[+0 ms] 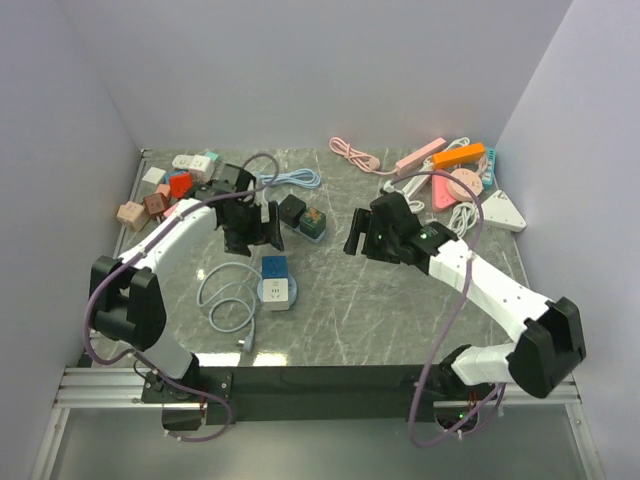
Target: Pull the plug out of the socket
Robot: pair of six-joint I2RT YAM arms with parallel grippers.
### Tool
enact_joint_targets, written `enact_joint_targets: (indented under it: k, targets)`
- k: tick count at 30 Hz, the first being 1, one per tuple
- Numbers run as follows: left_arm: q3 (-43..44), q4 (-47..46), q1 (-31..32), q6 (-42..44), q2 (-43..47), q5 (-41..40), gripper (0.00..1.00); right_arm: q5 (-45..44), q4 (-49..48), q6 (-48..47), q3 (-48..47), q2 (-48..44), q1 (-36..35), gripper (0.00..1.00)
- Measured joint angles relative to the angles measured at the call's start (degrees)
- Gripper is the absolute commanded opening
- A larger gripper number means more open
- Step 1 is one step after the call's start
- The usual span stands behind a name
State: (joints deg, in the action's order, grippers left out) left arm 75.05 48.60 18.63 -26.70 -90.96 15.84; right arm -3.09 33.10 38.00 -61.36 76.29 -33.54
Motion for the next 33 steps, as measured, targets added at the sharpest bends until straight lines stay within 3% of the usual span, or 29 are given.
enact_joint_targets:
  k: [6, 15, 17, 18, 20, 21, 23, 24, 25, 33]
  targets:
    - [-1.68, 1.4, 6.25, -1.9, -1.22, -10.21, 0.99, -3.37, -0.11, 2.71, 4.2, -4.04, -2.6, 0.87]
    - [-4.11, -1.05, 14.03, -6.49, -5.42, -15.85, 0.99, -5.09, -0.5, 5.46, 8.96, -4.5, -3.45, 0.87]
    - [-4.72, -2.19, 15.08, -7.39, -6.29, -16.72, 0.92, -5.09, -0.68, 5.7, 9.4, -4.59, -3.45, 0.87]
    - [-5.22, -2.8, 15.41, -7.63, -6.58, -16.96, 0.79, -5.07, -0.87, 5.84, 9.62, -4.61, -3.45, 0.87]
    - [-6.38, -3.58, 15.58, -8.37, -6.84, -17.55, 0.65, -4.79, -2.01, 5.86, 10.34, -4.76, -3.48, 0.86]
    - [-6.84, -3.82, 15.56, -8.68, -6.84, -17.42, 0.48, -4.33, -2.99, 5.86, 10.91, -4.92, -3.5, 0.86]
    - [-6.99, -4.26, 15.39, -9.01, -6.75, -17.07, 0.28, -2.84, -5.51, 5.81, 12.5, -5.31, -3.61, 0.85]
    - [-6.99, -4.61, 15.37, -8.83, -6.73, -16.94, 0.09, -1.66, -6.86, 5.81, 13.31, -5.38, -3.72, 0.85]
    - [-7.02, -5.07, 15.34, -9.05, -6.75, -16.59, 0.01, -0.5, -8.0, 5.79, 13.9, -5.38, -3.76, 0.85]
    - [-8.9, -13.46, 14.43, -11.47, -5.46, -5.7, 0.0, 10.71, -18.97, 5.01, 15.28, -1.36, -5.57, 0.85]
